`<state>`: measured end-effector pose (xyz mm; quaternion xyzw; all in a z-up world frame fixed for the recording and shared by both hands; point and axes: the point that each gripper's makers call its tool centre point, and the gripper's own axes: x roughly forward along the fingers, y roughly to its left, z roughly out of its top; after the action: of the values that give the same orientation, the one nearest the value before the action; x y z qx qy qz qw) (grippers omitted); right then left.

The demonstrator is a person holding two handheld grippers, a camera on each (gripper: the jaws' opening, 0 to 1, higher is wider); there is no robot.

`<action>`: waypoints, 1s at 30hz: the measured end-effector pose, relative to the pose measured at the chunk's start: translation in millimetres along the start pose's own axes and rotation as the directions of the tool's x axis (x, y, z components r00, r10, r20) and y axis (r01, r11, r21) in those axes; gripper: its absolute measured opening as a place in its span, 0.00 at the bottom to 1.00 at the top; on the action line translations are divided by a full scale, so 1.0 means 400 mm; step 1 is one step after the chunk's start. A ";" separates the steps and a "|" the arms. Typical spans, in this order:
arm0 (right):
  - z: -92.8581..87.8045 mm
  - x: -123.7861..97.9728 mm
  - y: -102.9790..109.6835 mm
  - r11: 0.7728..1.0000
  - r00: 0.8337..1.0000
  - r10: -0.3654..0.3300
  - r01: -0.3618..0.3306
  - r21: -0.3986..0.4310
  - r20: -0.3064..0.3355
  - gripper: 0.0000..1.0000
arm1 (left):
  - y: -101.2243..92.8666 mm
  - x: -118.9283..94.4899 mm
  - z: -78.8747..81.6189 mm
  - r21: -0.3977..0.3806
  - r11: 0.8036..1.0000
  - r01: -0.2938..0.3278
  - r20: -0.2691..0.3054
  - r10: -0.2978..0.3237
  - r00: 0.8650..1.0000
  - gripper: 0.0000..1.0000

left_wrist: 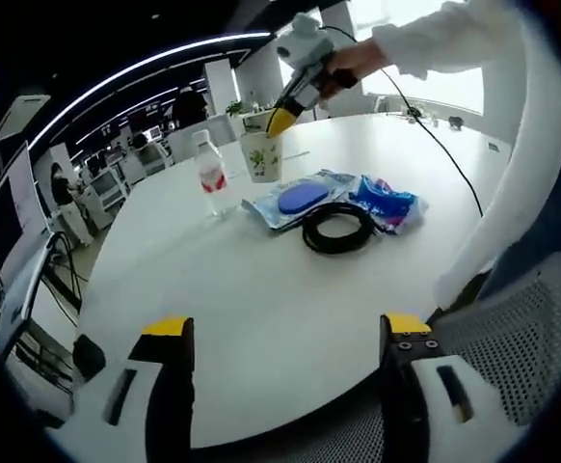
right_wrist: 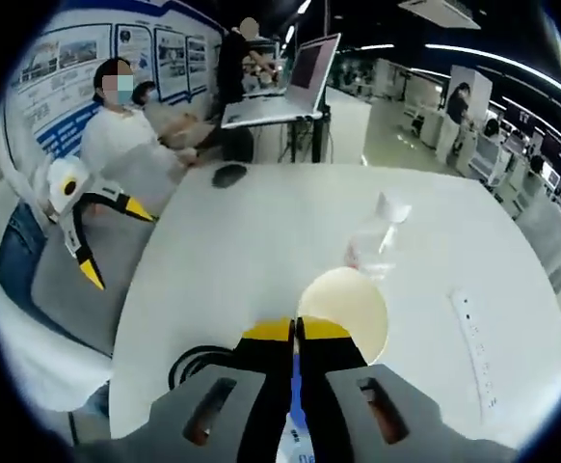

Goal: Arrange the tabletop items into an orderly group along one side of the table until the central work area is clear of visible clutter.

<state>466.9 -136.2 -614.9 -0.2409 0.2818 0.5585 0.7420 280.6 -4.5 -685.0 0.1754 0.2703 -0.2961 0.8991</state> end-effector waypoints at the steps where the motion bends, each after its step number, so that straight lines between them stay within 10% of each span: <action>1: -0.006 0.003 -0.016 1.000 1.000 -0.003 0.003 -0.017 -0.011 0.00 | 0.001 0.001 -0.004 0.008 1.000 -0.004 -0.010 0.004 1.000 0.79; 30: -0.083 0.123 -0.182 0.992 0.992 -0.070 0.059 -0.115 -0.100 0.00 | 0.016 0.010 -0.051 0.032 0.999 -0.029 -0.113 0.032 0.993 0.75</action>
<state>543.1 -143.5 -669.6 -0.3198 0.2805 0.5357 0.7294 279.5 8.2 -702.7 0.2095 0.3136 -0.2759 0.8841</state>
